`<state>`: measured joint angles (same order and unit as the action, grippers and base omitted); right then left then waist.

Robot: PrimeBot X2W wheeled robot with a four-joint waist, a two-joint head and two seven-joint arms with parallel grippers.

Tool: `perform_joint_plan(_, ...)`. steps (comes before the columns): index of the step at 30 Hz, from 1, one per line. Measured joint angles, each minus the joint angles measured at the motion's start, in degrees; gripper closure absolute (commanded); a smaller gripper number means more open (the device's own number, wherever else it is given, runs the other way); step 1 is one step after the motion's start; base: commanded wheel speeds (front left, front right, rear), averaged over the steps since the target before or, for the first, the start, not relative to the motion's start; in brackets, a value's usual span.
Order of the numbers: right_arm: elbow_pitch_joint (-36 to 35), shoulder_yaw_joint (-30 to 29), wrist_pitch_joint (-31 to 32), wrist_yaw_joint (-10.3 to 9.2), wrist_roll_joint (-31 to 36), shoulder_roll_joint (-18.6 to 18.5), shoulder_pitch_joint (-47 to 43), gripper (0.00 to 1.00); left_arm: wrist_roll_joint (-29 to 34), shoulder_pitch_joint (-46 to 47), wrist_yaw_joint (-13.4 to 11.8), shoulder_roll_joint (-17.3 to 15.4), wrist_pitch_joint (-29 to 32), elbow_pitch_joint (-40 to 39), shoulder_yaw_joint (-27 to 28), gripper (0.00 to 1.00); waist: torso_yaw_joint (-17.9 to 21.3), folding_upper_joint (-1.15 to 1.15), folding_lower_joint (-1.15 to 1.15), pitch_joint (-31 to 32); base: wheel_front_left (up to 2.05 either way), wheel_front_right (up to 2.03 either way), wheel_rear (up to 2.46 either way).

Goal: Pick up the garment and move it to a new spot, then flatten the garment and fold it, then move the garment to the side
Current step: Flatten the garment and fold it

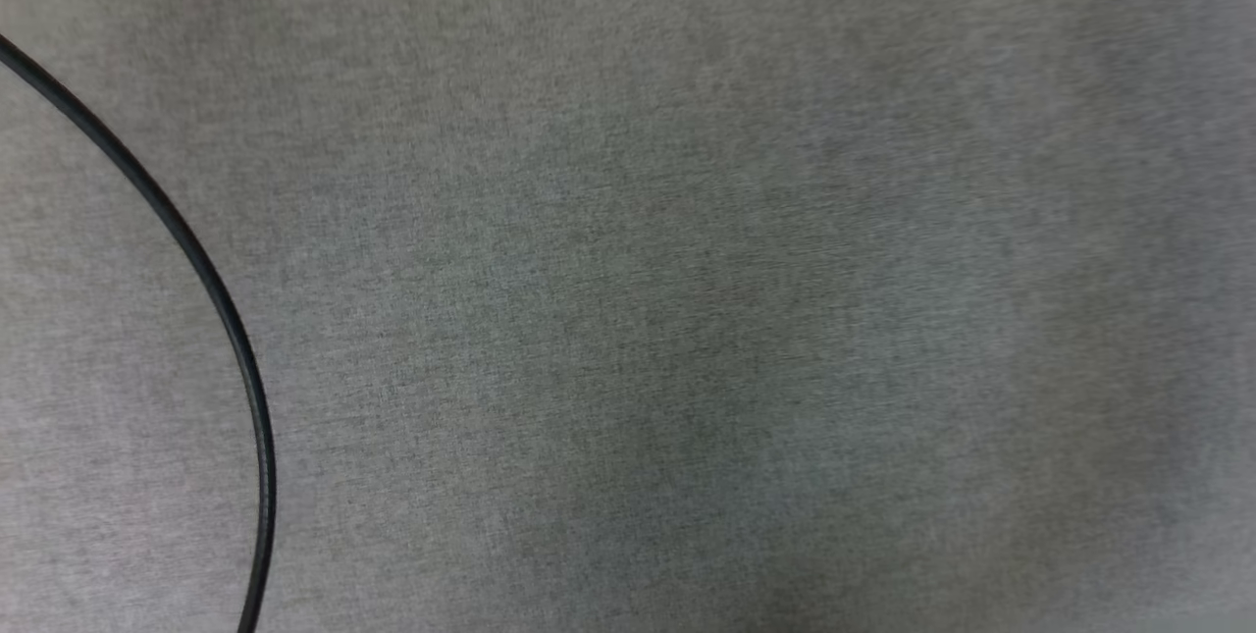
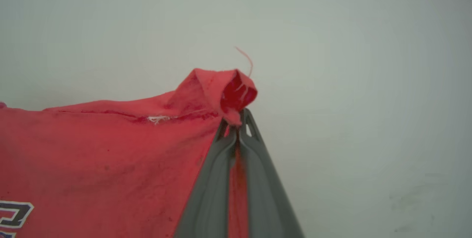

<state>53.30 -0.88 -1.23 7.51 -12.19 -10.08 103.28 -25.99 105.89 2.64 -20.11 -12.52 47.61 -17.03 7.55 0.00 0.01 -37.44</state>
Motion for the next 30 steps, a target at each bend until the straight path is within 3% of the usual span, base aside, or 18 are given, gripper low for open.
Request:
perform_joint_plan(11,7.73,5.57,-3.13,0.0,-3.86,1.09,-5.6,1.0,-3.52,-11.38,1.52,1.79,-1.64,3.27,0.86,1.0,-2.26,0.0,-0.01,-1.75,0.0,0.0,0.0)
perform_joint_plan(20,10.84,12.67,-5.16,0.0,-8.96,0.78,-22.7,1.0,-6.08,-29.83,3.42,4.75,-2.37,5.13,1.24,1.0,-3.56,0.0,-0.01,5.09,0.0,0.0,0.0)
perform_joint_plan(30,10.65,19.33,-7.38,-0.01,-15.05,0.16,-42.5,1.0,-4.71,-56.95,3.87,5.53,-2.4,-3.94,5.64,1.0,-3.89,0.0,-0.02,16.08,0.0,0.0,0.0)
